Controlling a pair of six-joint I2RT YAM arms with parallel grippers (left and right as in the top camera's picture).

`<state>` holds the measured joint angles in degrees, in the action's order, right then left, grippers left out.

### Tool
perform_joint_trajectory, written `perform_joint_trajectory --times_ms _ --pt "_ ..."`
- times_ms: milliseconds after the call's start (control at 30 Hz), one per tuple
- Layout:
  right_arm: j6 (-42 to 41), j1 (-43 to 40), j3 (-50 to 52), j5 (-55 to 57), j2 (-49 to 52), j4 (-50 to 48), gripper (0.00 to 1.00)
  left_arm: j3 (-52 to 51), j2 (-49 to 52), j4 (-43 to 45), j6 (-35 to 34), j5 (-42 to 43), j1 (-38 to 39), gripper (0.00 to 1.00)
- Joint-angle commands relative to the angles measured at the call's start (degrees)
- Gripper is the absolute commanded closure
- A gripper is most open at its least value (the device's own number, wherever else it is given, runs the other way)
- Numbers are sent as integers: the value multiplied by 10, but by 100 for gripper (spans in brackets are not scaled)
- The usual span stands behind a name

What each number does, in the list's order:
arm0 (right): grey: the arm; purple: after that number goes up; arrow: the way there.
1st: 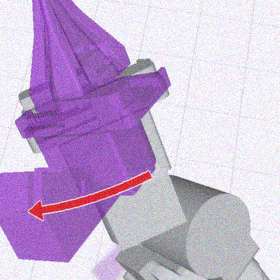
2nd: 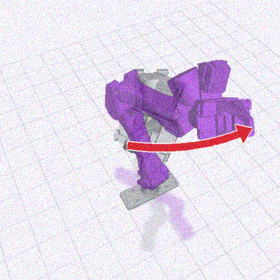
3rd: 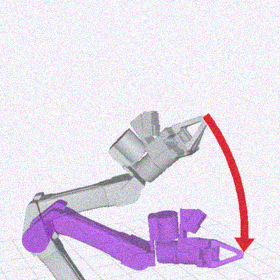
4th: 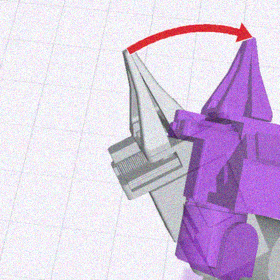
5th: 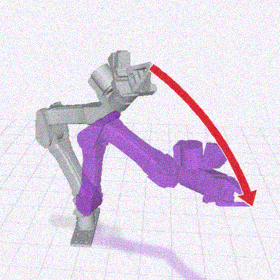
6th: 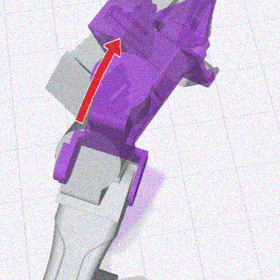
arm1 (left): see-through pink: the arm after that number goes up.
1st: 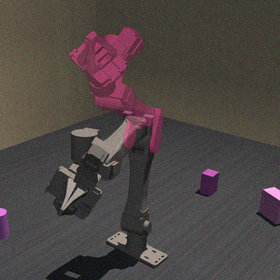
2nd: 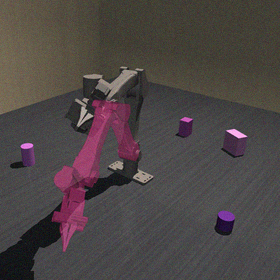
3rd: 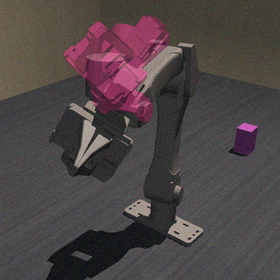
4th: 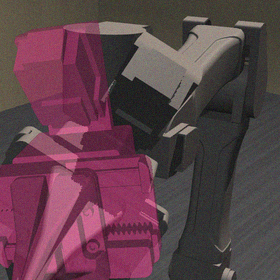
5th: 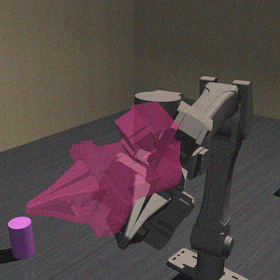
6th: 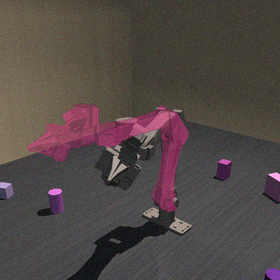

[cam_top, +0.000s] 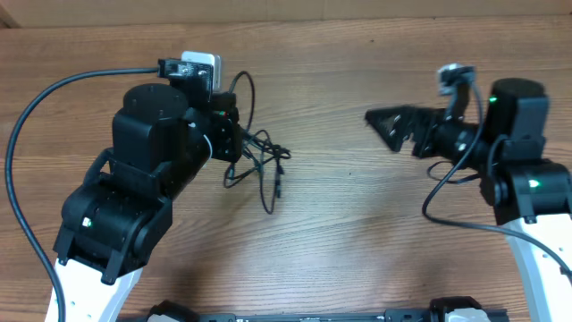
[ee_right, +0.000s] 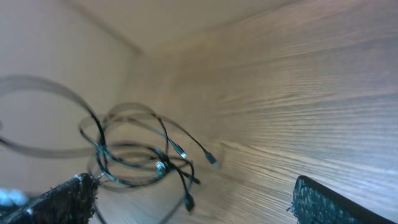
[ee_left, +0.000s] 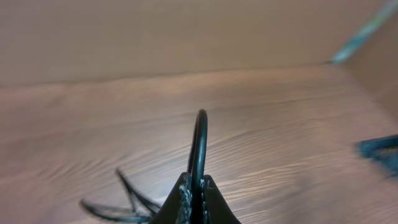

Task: Untangle cables

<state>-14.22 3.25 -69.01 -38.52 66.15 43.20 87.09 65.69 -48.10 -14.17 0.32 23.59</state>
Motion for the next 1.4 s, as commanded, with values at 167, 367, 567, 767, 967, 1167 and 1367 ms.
perform_joint_trajectory --times_ms 167,367,567,767,967,1167,1367 --pt "162 124 -16 87 -8 41 1 17 -5 106 28 210 1 96" --pt "158 178 -16 152 0 40 0 17 -4 165 17 314 1 96" --pt "161 183 -15 127 8 25 0 17 -4 187 17 356 1 96" --pt "256 210 -15 -12 8 6 0 17 -4 203 17 351 1 96" --pt "331 223 -15 -86 8 -1 0 17 -4 236 2 342 1 96" --pt "355 224 -15 -130 8 -17 35 17 -4 246 -17 290 1 96" --pt "355 224 -15 -130 8 -15 90 17 -4 239 -17 238 0 96"
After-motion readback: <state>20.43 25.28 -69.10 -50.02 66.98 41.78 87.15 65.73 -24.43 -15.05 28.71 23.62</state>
